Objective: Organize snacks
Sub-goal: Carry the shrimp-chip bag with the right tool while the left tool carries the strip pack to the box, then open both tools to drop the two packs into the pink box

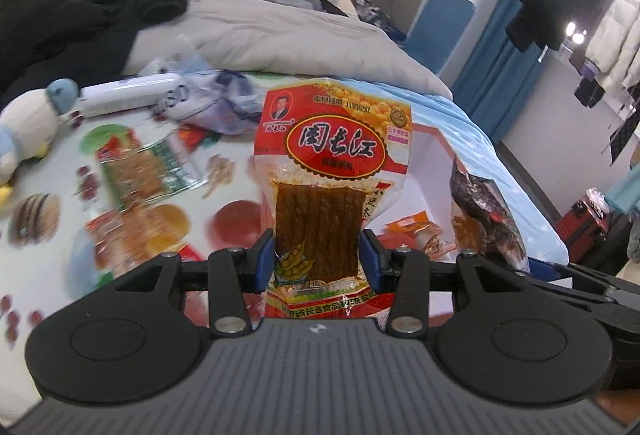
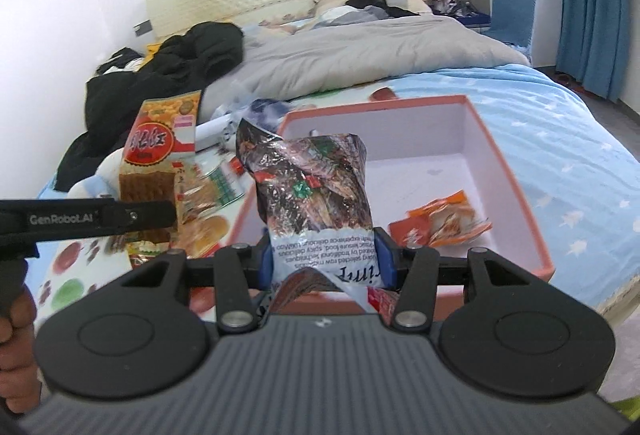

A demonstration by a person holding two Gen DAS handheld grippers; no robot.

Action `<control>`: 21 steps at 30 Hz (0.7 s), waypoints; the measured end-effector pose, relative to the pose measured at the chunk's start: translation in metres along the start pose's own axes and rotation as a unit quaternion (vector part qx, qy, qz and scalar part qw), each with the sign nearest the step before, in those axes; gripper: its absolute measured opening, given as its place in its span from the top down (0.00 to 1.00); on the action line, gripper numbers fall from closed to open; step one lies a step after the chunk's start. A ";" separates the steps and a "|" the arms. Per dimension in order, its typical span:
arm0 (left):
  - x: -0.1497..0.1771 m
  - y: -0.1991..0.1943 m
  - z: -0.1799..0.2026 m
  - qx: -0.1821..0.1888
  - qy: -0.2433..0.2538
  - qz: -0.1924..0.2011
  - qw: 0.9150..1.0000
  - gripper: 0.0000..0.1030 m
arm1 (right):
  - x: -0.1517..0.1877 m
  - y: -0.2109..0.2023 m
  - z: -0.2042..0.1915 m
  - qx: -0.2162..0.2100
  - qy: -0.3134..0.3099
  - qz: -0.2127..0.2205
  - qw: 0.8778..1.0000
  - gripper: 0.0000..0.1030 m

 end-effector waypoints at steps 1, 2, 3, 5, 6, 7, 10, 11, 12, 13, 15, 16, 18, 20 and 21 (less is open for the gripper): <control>-0.003 0.009 0.004 0.002 0.004 -0.004 1.000 0.52 | -0.003 0.005 0.005 0.002 0.001 0.000 1.000 0.50; -0.006 0.018 0.007 0.002 0.006 -0.009 1.000 0.52 | -0.005 0.010 0.010 0.004 0.001 -0.001 1.000 0.50; -0.009 0.026 0.011 0.005 0.008 -0.013 1.000 0.52 | -0.008 0.016 0.015 0.005 0.002 -0.003 1.000 0.50; -0.013 0.044 0.017 0.006 0.014 -0.021 1.000 0.52 | -0.012 0.027 0.023 0.006 0.003 -0.007 1.000 0.50; -0.016 0.053 0.019 0.007 0.015 -0.025 1.000 0.52 | -0.014 0.033 0.027 0.007 0.004 -0.009 1.000 0.50; -0.017 0.062 0.021 0.007 0.015 -0.031 0.999 0.52 | -0.016 0.040 0.031 0.008 0.004 -0.011 1.000 0.50; -0.023 0.089 0.025 0.005 0.020 -0.045 0.999 0.52 | -0.019 0.058 0.040 0.009 0.006 -0.018 1.000 0.50; -0.024 0.096 0.025 0.003 0.022 -0.049 0.999 0.52 | -0.020 0.064 0.043 0.009 0.007 -0.021 1.000 0.50; -0.025 0.104 0.025 0.002 0.022 -0.054 0.998 0.52 | -0.021 0.071 0.046 0.010 0.006 -0.024 1.000 0.49; -0.026 0.111 0.025 0.002 0.022 -0.058 0.998 0.52 | -0.021 0.076 0.048 0.010 0.006 -0.027 1.000 0.49; -0.028 0.123 0.025 0.000 0.024 -0.065 0.998 0.51 | -0.019 0.089 0.053 0.008 0.006 -0.036 0.999 0.49; -0.029 0.127 0.024 -0.001 0.026 -0.068 0.997 0.51 | -0.019 0.093 0.054 0.007 0.006 -0.040 0.999 0.49; -0.030 0.135 0.023 -0.003 0.027 -0.073 0.997 0.51 | -0.017 0.103 0.057 0.006 0.007 -0.047 0.999 0.49; -0.032 0.140 0.022 -0.002 0.028 -0.076 0.997 0.51 | -0.014 0.110 0.059 0.006 0.009 -0.055 0.998 0.49; -0.032 0.140 0.023 -0.001 0.030 -0.077 0.997 0.47 | -0.014 0.112 0.060 0.007 0.011 -0.058 0.998 0.48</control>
Point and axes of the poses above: each gripper's, at about its wrist camera, not at the fingertips, and y roughly the way its jaws point, z to its right, x to its underside, the point moved 2 cm from there along y, roughly the way its jaws point, and after that the axes turned 8 degrees about -y, right-handed, at the moved point
